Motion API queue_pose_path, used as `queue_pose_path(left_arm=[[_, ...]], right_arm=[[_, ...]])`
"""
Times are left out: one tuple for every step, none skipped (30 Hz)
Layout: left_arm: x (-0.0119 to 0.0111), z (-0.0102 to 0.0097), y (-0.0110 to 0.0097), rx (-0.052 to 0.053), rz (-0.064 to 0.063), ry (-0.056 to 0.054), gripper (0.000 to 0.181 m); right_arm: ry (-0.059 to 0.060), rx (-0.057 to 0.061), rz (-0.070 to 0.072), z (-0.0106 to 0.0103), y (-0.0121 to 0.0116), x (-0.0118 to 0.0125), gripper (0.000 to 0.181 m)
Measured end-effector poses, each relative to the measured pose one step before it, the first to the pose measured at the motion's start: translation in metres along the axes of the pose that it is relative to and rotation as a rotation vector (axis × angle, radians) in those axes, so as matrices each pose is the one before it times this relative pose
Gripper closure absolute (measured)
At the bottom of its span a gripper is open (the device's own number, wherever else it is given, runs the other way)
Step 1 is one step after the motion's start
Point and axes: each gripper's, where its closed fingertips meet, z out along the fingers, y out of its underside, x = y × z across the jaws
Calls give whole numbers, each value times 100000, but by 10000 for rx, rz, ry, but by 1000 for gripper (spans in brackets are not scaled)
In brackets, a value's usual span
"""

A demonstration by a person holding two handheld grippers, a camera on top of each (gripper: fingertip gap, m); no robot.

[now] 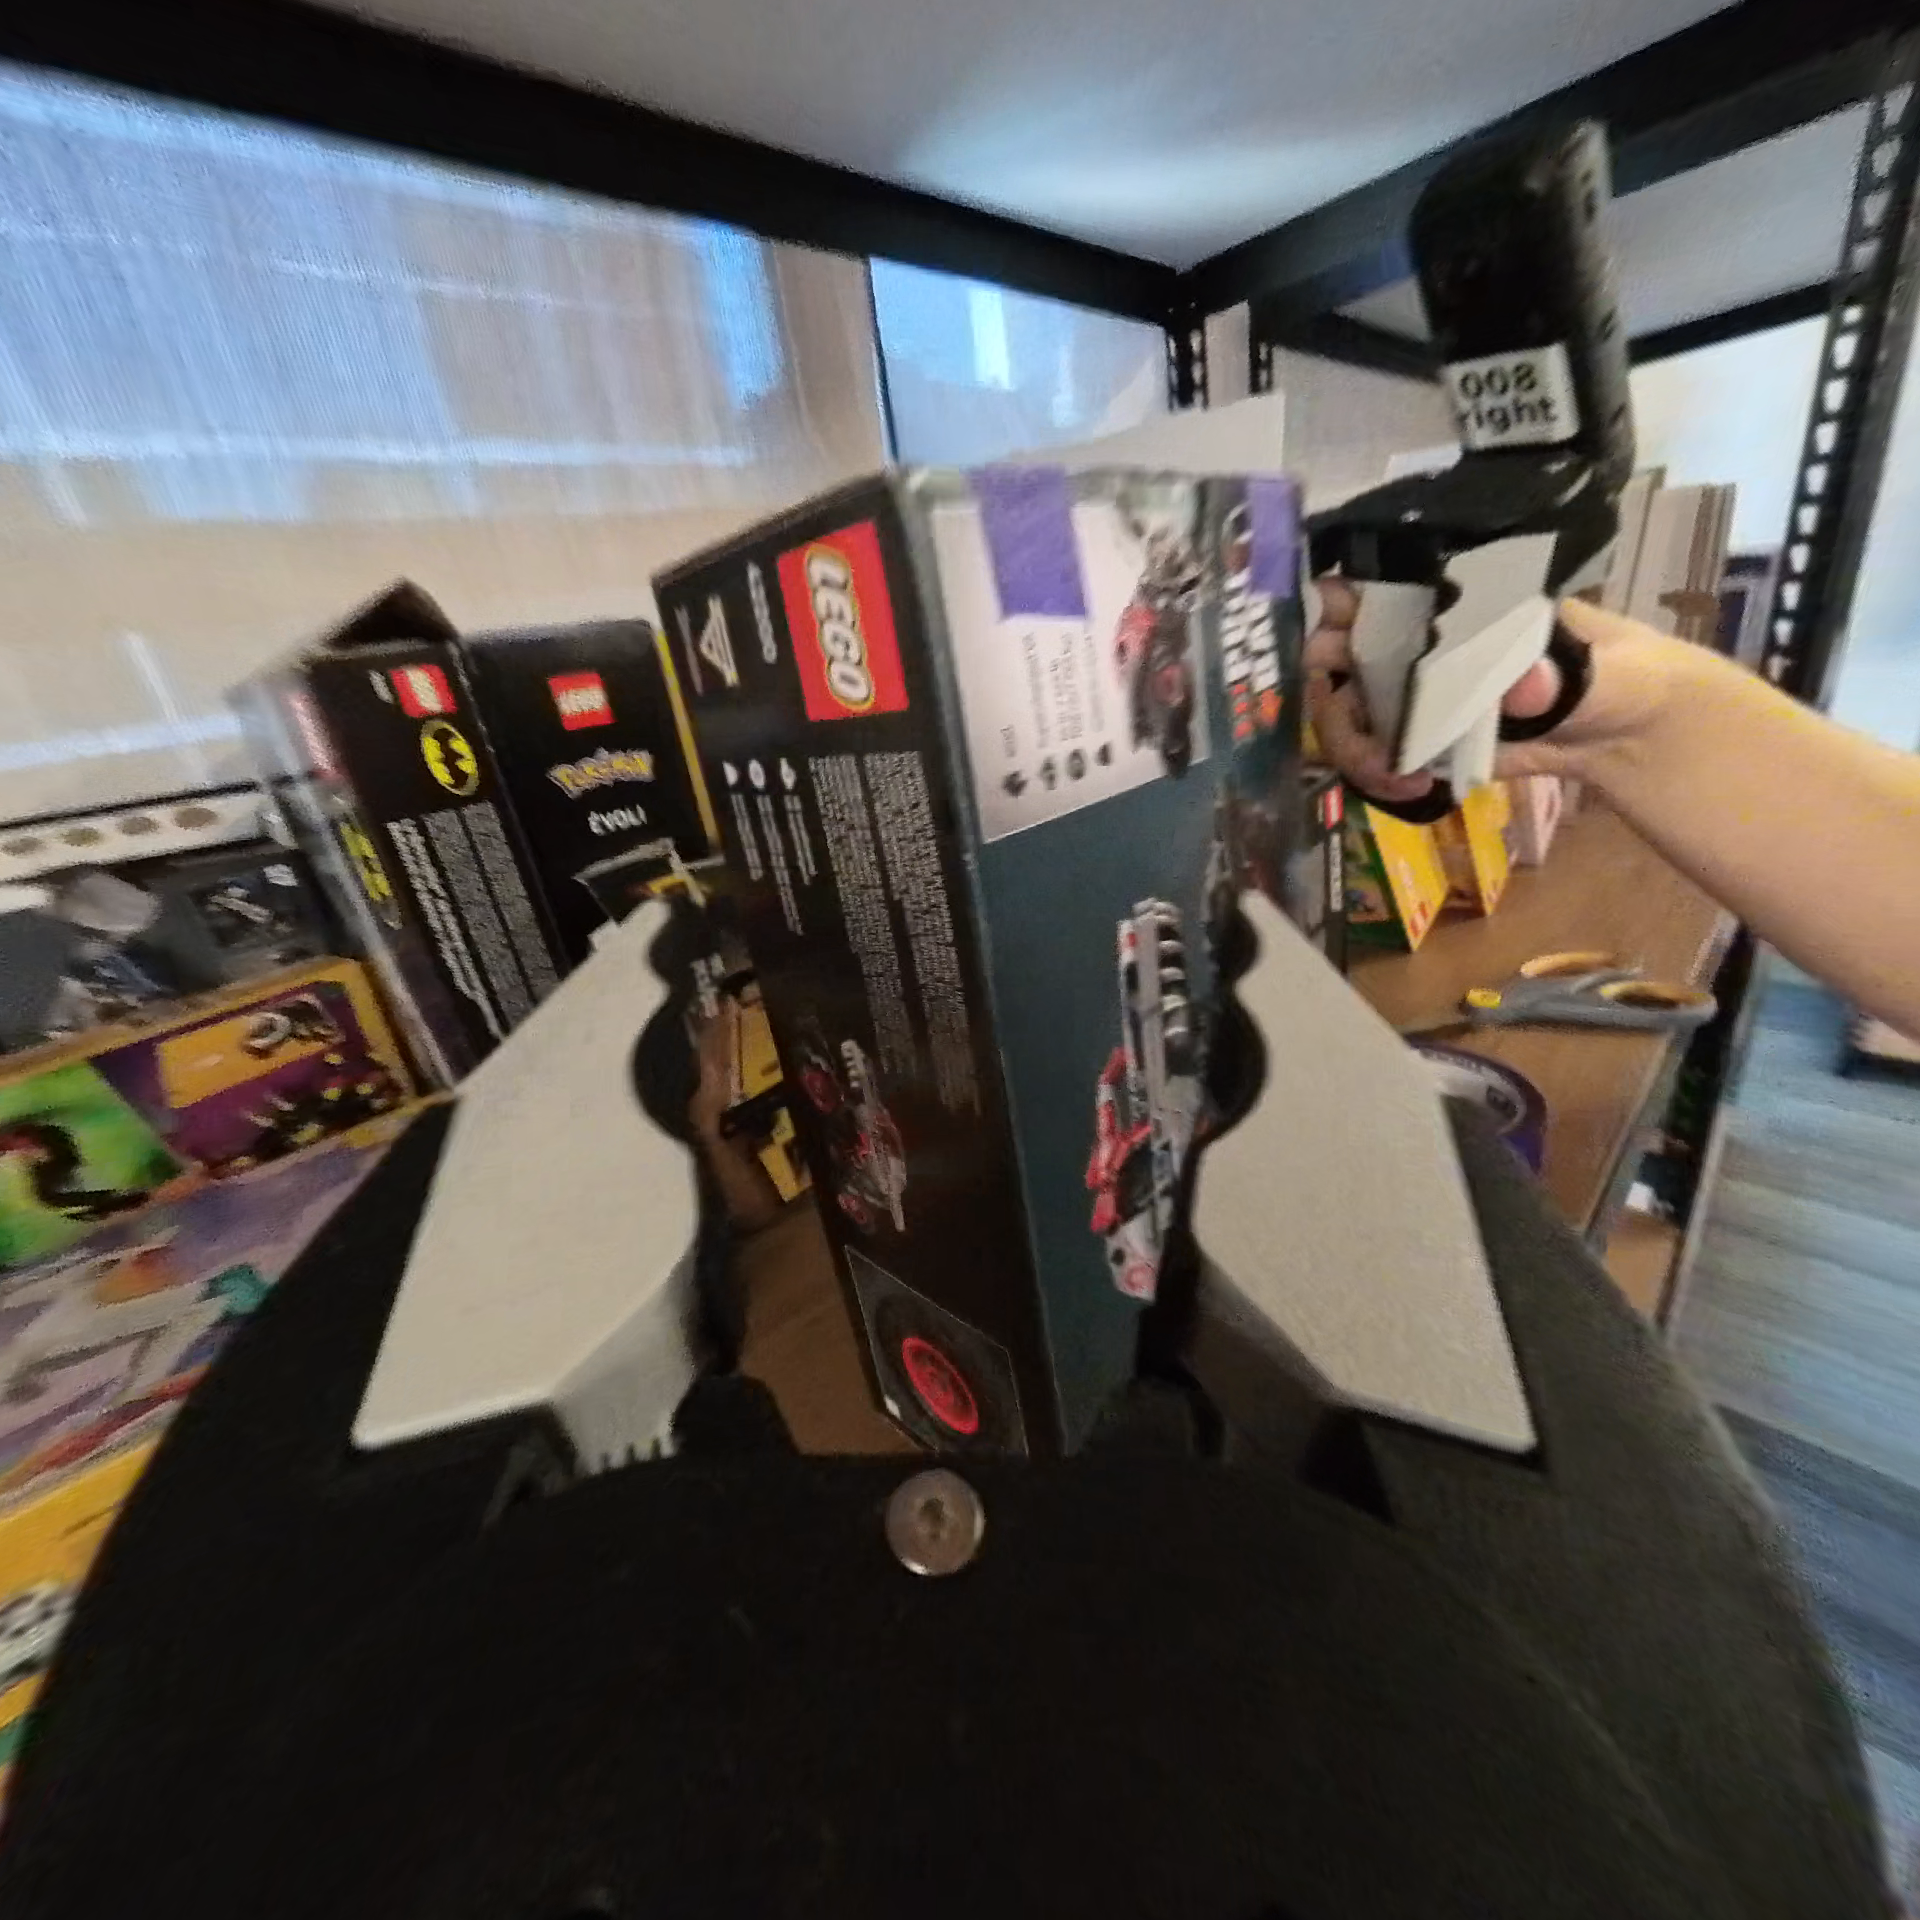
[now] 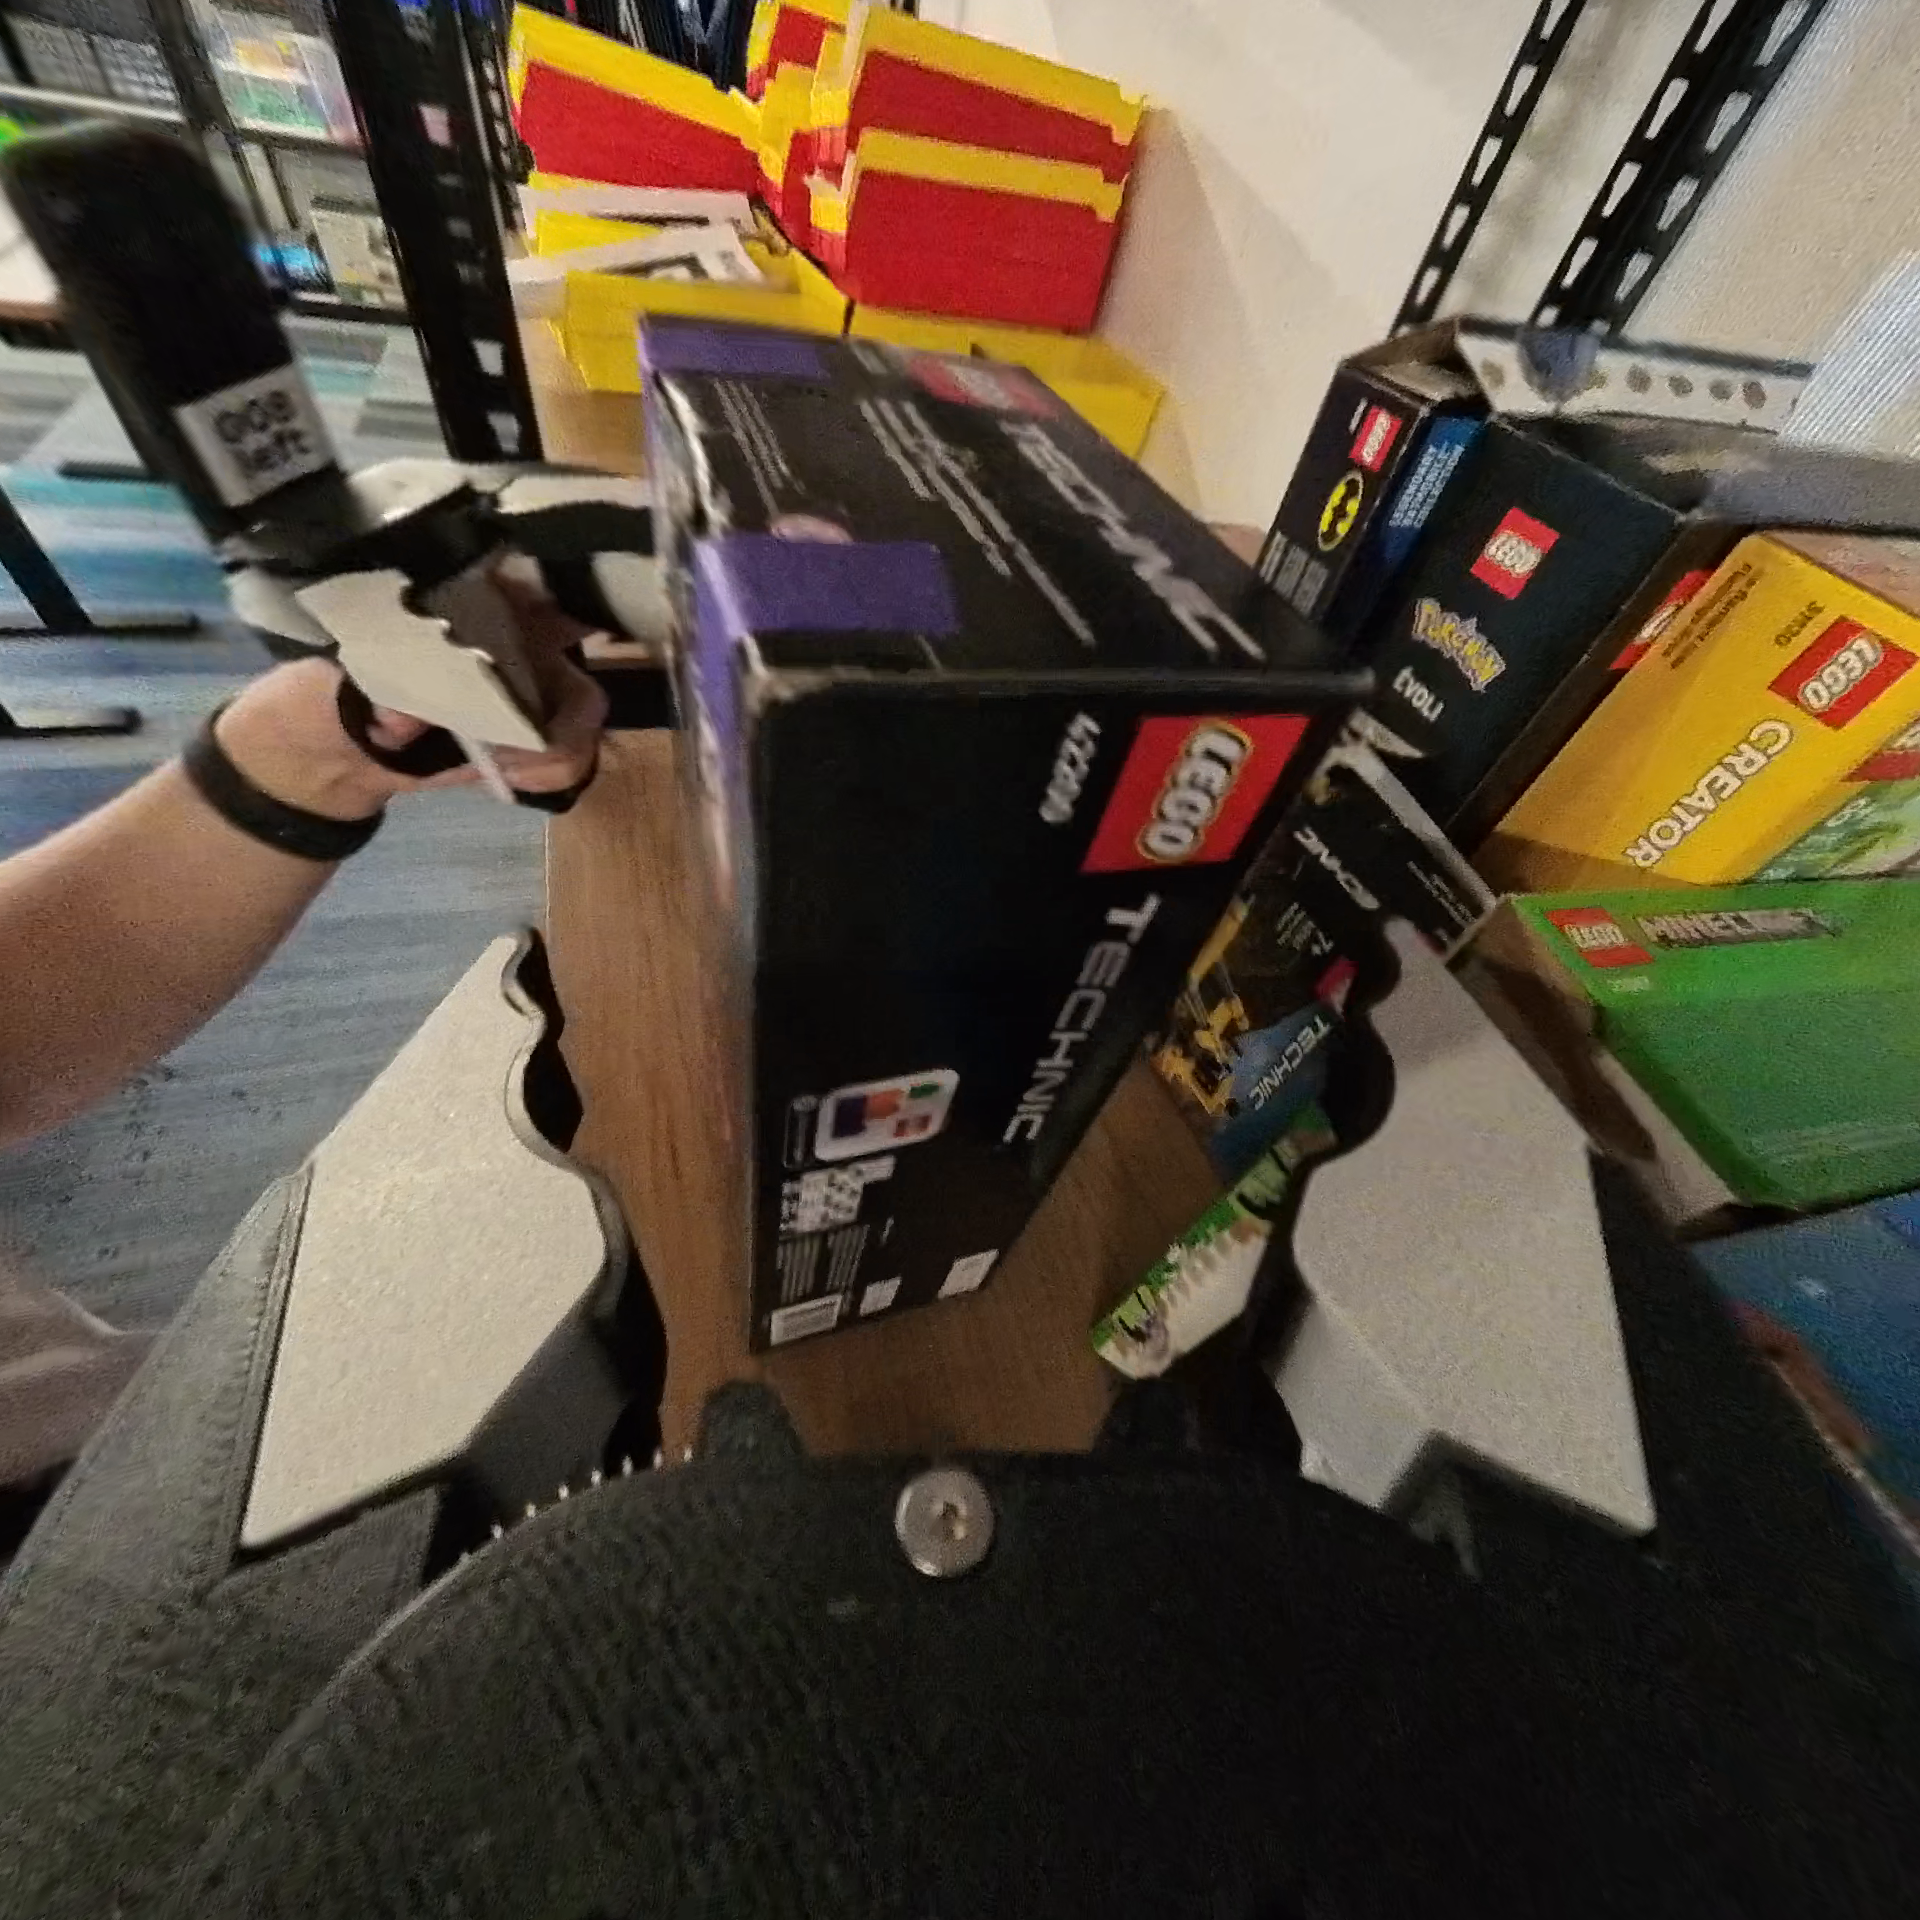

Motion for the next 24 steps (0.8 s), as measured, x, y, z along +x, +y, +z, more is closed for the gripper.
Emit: queue_pose_path(left_arm=[[-307,938,808,-319,-190,259,66],[-58,914,874,-407,-231,450,57],[235,833,727,-309,-314,662,45],[-48,678,593,-206,-397,530,41],[-440,486,501,-136,-442,306,41],[-349,297,293,10,-420,300,49],[-1,154,35,211,-320,373,58],[185,104,-81,276,-128,271,71],[-29,54,-74,196,60,-89,74],[66,-25,-62,81,75,-181,75],[416,-114,-34,-41,29,-97,76],[618,-201,-7,-127,-53,-140,76],[823,-303,-73,-143,-113,-196,77],[1070,-430,-244,-58,-27,-261,76],[1325,-645,-414,40,125,-321,76],[1532,-902,-444,52,229,-359,76],[1637,-1153,-354,-4,212,-374,76],[1646,-1345,-179,-64,114,-373,76],[1643,-1511,36,-82,41,-367,76],[1615,-1668,311,-107,28,-374,76],[1554,-1784,633,-165,21,-384,77],[1484,-1861,926,-199,-12,-373,77],[1424,-1867,1205,-208,-39,-332,76],[1333,-1786,1495,-207,-52,-296,76]], right_arm=[[-49,-157,14,179,811,106,34],[-112,-138,237,451,1102,42,33],[-259,-106,374,625,1151,-186,33],[-325,-33,331,640,878,-278,33],[-262,202,230,554,305,-197,38],[-278,274,191,424,31,-227,57],[-34,245,292,343,-26,115,70],[12,238,185,177,-120,116,74],[5,26,86,28,46,-90,74],[-15,13,-99,-152,8,-263,74],[-70,9,-42,-229,0,-459,75],[-160,-11,110,-284,11,-632,75],[-252,-27,130,-346,-42,-835,75],[-308,27,-11,-381,-171,-1086,75],[-339,66,-200,-369,-272,-1403,75],[-343,-3,-337,-276,-256,-1671,75],[-341,-35,-311,-143,-212,-1846,75],[-357,-69,-211,-14,-91,-1958,76],[-369,-108,-196,147,126,-2036,76],[-365,-115,-224,326,349,-2094,75],[-356,-122,-228,513,572,-2127,75],[-347,-103,-169,642,762,-2148,75],[-306,-110,-178,747,1012,-2106,75],[-290,-113,-106,836,1314,-2014,75]])
